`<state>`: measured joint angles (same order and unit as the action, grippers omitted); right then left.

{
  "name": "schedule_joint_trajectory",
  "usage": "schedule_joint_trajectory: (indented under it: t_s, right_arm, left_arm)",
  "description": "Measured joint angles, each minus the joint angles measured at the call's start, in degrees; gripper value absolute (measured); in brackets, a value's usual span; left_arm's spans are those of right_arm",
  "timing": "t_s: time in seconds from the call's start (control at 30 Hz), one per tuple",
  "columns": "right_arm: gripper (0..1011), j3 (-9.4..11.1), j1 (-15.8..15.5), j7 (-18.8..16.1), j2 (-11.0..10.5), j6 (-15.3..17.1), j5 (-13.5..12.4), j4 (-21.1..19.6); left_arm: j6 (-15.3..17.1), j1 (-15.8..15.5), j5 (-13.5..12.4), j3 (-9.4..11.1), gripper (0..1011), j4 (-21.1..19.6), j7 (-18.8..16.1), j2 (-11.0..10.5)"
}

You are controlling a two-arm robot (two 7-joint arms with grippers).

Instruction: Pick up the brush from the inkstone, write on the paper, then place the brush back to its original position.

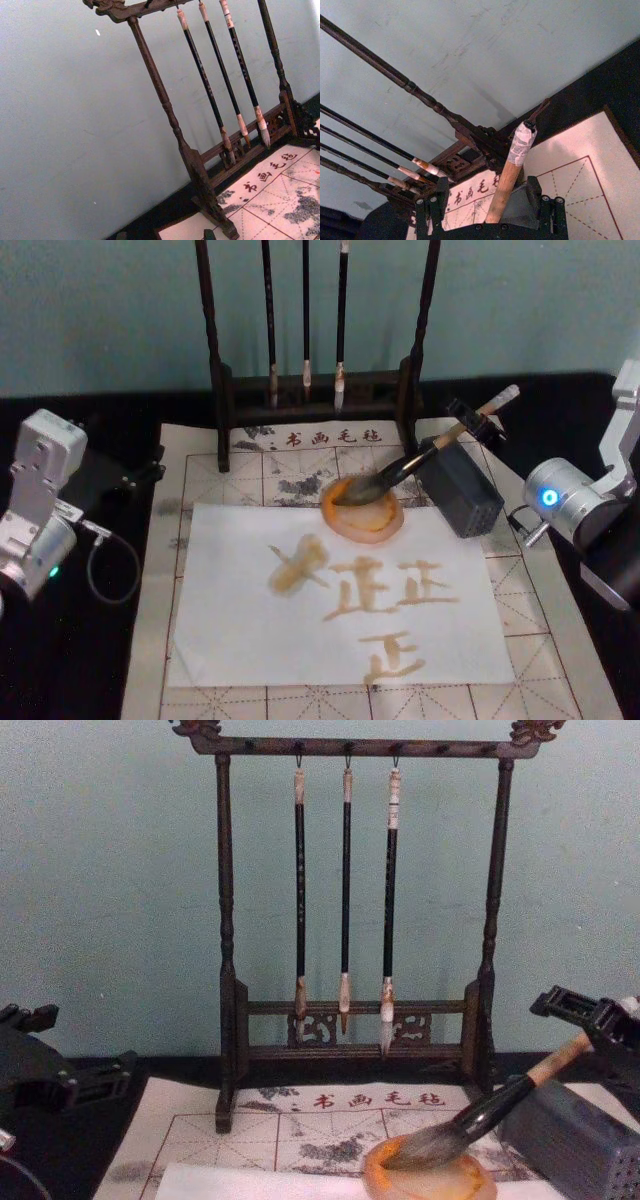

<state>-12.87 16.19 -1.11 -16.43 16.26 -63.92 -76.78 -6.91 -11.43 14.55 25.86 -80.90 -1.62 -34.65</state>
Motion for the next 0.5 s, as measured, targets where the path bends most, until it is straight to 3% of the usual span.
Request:
schedule_joint_trajectory:
  t_s: [0.5]
  right_arm:
    - [1002, -1.8, 1.0, 1.1, -0.3, -1.5, -1.6, 1.3]
  left_arm:
    - [0.0, 0.0, 0.0, 0.0, 1001, 0.0, 0.0, 0.0]
